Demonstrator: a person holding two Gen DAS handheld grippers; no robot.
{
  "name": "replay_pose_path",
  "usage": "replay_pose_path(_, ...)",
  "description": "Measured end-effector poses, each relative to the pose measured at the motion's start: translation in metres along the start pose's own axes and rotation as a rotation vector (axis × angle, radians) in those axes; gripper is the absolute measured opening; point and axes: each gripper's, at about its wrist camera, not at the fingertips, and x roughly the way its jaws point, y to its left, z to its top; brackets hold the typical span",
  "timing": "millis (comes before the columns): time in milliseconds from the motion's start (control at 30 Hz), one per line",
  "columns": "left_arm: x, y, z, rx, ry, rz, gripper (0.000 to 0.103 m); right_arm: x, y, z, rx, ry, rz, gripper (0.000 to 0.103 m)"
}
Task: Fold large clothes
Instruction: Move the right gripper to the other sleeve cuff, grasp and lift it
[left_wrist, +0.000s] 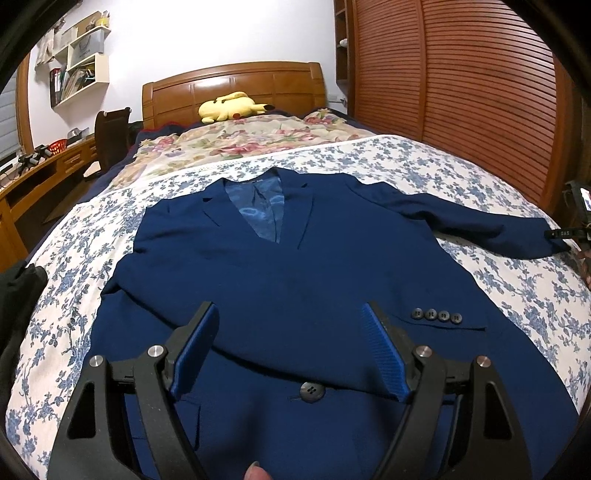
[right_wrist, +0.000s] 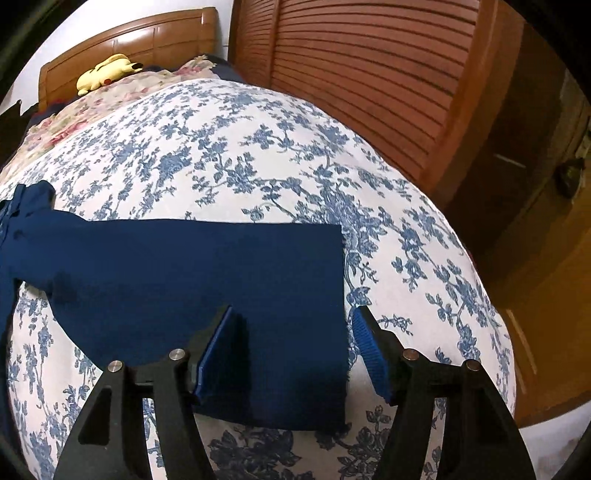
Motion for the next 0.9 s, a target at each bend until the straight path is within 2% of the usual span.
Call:
replay_pose_path(467,0.001,-0.002,-0.002,0.013,0.004,-0.001,0.080,0.011,0.003,0.001,-0.032,0.036,0.020,0.066)
replay_pose_path(567,0.000,-0.002,-0.003,0.014,0.004,-0.001,0.080,0.012,0.004,-0.001,-0.050,0.043,0.046,0.056)
replay_pose_path(633,0.001,-0.003,-0.002,0.015,0.004,-0.001,0.080,0.011,0.004,-0.002,-0.060,0.045,0.056,0.041)
replay_pose_path(667,0.000,-0.002,-0.002,0.016,0.003,0.000,0.080,0.010,0.005,-0.002,-0.069,0.048,0.064,0.027)
replay_pose_path(700,0.000,-0.002,-0.003,0.018,0.002,0.000,0.080,0.008,0.008,-0.002,-0.080,0.047,0.085,0.019)
replay_pose_path(767,-0.001,-0.001,-0.002,0.018,0.001,0.001,0.080,0.003,0.016,-0.005,-0.124,0.035,0.069,0.016)
replay_pose_path(900,-0.005,0.002,-0.001,0.017,-0.007,0.003,0.080,-0.014,0.031,-0.009,-0.159,-0.005,0.093,0.014)
